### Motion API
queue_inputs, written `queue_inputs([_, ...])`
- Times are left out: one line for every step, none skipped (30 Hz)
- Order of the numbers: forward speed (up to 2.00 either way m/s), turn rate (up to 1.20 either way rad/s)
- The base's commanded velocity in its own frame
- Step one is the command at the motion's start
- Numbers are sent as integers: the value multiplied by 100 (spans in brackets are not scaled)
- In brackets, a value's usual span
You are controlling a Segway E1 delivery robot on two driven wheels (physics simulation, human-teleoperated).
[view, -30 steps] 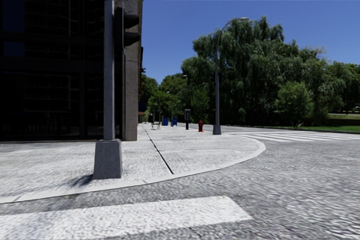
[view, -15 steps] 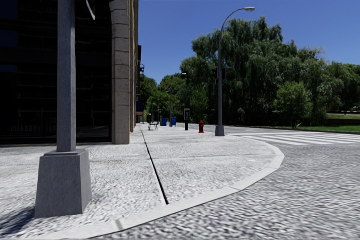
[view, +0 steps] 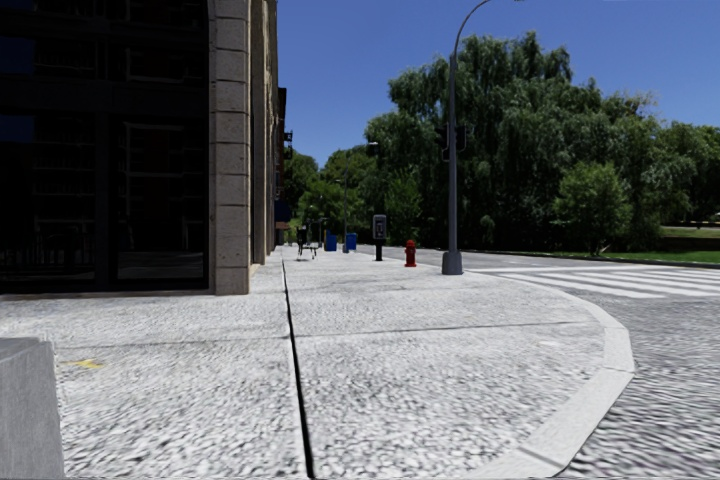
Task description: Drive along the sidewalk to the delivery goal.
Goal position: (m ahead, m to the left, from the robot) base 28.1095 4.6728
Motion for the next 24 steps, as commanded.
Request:
queue_inputs([134,24])
queue_inputs([134,24])
queue_inputs([134,24])
queue_inputs([134,24])
queue_inputs([134,24])
queue_inputs([134,24])
queue_inputs([134,24])
queue_inputs([134,24])
queue_inputs([134,24])
queue_inputs([134,16])
queue_inputs([134,0])
queue_inputs([134,0])
queue_inputs([134,0])
queue_inputs([134,0])
queue_inputs([134,0])
queue_inputs([134,0])
queue_inputs([134,0])
queue_inputs([134,0])
queue_inputs([134,0])
queue_inputs([134,0])
queue_inputs([134,0])
queue_inputs([134,0])
queue_inputs([135,0])
queue_inputs([148,0])
